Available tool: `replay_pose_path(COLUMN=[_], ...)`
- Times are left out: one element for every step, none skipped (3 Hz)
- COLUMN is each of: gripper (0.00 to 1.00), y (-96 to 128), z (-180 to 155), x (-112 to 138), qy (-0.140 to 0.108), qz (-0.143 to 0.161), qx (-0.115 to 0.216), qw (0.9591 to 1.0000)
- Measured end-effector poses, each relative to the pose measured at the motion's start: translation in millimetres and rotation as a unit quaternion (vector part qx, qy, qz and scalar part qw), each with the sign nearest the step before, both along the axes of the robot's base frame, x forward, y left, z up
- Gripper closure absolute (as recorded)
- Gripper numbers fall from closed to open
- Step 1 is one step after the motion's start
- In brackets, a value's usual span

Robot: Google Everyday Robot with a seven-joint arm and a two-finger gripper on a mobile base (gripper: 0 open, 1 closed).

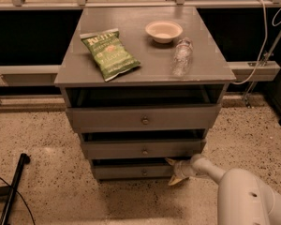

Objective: Open bottom drawer

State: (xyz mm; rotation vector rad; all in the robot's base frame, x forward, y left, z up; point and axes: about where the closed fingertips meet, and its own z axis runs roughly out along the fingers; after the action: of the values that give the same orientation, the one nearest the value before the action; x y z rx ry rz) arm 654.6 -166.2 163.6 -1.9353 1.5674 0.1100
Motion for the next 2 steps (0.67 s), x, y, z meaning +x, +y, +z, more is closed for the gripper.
replay_pose_path(gripper=[0.40,0.58], y=[1.7,5.4], z=[-3.9,0.5], x=[-3.9,-11.5], qy=[0.011,0.015], qz=[-0.002,0.004], qx=[-0.004,-0.007], qw=[0.9999,0.9999])
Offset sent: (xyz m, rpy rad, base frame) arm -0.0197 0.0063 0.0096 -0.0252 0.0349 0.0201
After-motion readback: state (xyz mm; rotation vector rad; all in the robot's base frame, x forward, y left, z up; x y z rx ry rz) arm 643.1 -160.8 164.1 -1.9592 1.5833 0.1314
